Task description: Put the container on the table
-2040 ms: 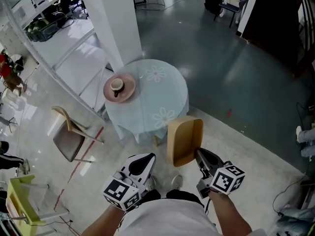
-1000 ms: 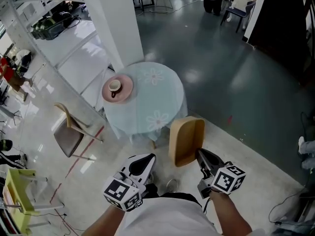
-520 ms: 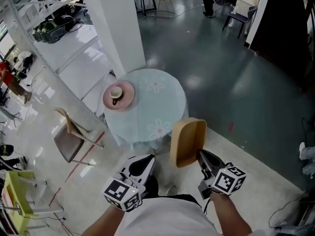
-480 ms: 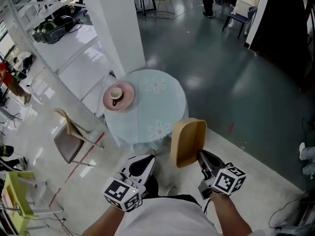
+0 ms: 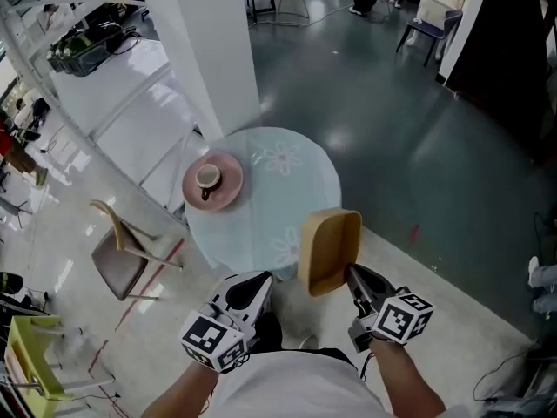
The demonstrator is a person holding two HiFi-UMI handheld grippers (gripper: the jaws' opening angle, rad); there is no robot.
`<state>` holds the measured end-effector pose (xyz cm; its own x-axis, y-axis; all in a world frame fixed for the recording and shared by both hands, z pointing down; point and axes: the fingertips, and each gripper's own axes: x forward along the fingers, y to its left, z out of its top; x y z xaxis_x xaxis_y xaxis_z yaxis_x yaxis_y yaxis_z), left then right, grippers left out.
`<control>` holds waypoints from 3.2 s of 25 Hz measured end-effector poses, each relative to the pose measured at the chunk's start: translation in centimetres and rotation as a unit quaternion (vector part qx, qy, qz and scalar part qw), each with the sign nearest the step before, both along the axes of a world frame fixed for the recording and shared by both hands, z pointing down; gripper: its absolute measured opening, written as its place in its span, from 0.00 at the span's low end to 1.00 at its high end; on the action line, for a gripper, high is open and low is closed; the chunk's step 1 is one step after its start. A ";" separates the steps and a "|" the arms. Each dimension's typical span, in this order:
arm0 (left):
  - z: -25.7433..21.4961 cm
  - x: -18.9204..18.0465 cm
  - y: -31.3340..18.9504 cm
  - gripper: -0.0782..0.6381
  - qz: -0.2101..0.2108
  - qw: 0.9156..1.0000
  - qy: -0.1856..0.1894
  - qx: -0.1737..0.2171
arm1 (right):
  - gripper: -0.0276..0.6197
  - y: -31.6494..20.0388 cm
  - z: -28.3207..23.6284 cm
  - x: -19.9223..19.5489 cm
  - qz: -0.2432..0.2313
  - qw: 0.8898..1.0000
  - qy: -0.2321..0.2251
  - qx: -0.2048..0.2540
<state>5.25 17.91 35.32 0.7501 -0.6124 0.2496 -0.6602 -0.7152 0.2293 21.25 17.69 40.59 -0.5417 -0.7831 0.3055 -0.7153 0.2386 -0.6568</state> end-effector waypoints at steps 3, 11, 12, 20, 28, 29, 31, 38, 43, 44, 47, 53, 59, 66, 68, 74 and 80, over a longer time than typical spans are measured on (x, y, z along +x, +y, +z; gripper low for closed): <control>0.6 -1.4 -2.7 0.14 0.000 1.000 0.001 -0.007 | 0.09 -2.4 0.5 -1.4 0.000 1.000 0.003 -0.009; 1.7 -4.9 -8.9 0.14 0.003 1.000 0.009 -0.025 | 0.09 -8.3 1.2 -4.7 0.001 0.999 0.019 -0.029; 1.8 -5.4 -9.7 0.14 0.004 1.000 0.009 -0.027 | 0.09 -9.0 1.2 -5.2 0.002 0.999 0.020 -0.032; 2.4 -9.3 -15.5 0.14 0.010 0.999 0.015 -0.036 | 0.09 -13.9 1.4 -8.8 0.011 0.999 0.027 -0.043; 2.9 -11.9 -19.4 0.14 0.022 0.999 0.024 -0.040 | 0.09 -17.2 2.0 -11.5 0.021 0.998 0.038 -0.053; 3.1 -12.3 -19.7 0.14 0.023 0.999 0.025 -0.041 | 0.09 -17.5 2.2 -11.9 0.022 0.997 0.040 -0.055; 3.2 -13.1 -20.3 0.14 0.024 0.998 0.026 -0.043 | 0.09 -18.0 2.3 -12.5 0.023 0.997 0.043 -0.057; 3.8 -15.8 -22.3 0.14 0.024 0.998 0.027 -0.048 | 0.09 -19.8 3.3 -14.6 0.025 0.996 0.053 -0.067; 3.8 -16.7 -23.1 0.14 0.021 0.998 0.032 -0.050 | 0.09 -20.9 3.3 -15.2 0.023 0.995 0.062 -0.070; 3.8 -16.8 -23.3 0.14 0.020 0.998 0.033 -0.049 | 0.09 -21.1 3.3 -15.3 0.023 0.995 0.064 -0.071; 3.9 -17.2 -23.9 0.14 0.017 0.998 0.036 -0.050 | 0.09 -21.7 3.4 -15.6 0.020 0.995 0.067 -0.073; 4.2 -17.5 -24.8 0.14 0.005 0.998 0.034 -0.054 | 0.09 -23.2 4.2 -15.7 0.007 0.994 0.076 -0.080; 5.3 -17.1 -26.3 0.14 -0.013 0.998 0.025 -0.061 | 0.09 -26.4 6.7 -14.6 -0.012 0.992 0.089 -0.093; 6.8 -16.2 -27.9 0.14 -0.037 0.996 0.016 -0.076 | 0.09 -29.3 10.3 -13.4 -0.040 0.986 0.104 -0.121; 7.1 -15.8 -28.7 0.14 -0.043 0.996 0.012 -0.077 | 0.09 -30.3 11.2 -13.0 -0.049 0.985 0.107 -0.128; 8.2 -14.4 -30.2 0.14 -0.070 0.994 0.005 -0.084 | 0.09 -32.2 13.8 -11.5 -0.078 0.979 0.121 -0.145; 10.2 -13.8 -30.5 0.14 -0.094 0.990 0.003 -0.102 | 0.09 -34.0 17.4 -11.1 -0.107 0.970 0.141 -0.166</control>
<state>-8.54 -12.62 45.50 0.6292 -0.6793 0.3777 -0.7757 -0.5180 0.3605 10.17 -16.28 57.97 -0.5391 -0.4954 0.6811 -0.8354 0.2111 -0.5076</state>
